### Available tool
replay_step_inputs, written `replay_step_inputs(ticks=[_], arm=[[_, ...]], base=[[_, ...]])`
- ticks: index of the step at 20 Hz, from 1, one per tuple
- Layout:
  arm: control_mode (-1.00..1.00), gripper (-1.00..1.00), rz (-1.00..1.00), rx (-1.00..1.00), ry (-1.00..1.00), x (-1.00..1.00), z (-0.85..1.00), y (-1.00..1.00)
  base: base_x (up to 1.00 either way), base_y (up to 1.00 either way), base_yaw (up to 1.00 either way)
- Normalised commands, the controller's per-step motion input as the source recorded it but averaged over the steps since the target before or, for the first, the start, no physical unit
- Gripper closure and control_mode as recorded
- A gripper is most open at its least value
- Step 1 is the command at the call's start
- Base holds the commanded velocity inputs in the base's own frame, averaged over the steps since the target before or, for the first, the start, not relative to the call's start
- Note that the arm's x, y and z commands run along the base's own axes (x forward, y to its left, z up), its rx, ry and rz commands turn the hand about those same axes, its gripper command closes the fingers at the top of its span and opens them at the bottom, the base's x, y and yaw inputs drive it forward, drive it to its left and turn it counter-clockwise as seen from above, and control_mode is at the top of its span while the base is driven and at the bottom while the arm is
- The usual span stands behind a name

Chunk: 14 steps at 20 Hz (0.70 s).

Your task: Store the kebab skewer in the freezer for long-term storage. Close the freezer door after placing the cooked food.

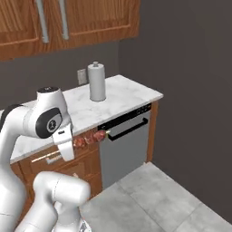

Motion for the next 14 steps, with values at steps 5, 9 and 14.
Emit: replay_step_inputs(ticks=[5,9,14], arm=[[1.00,1.00,0.00,0.00,0.00,0.00,0.00,0.00],[1.00,1.00,0.00,0.00,0.00,0.00,0.00,0.00],[1.00,1.00,0.00,0.00,0.00,0.00,0.00,0.00]], base=[[-0.01,-0.14,-0.31],[0.00,-0.42,-0.89],[0.00,-0.43,-0.89]])
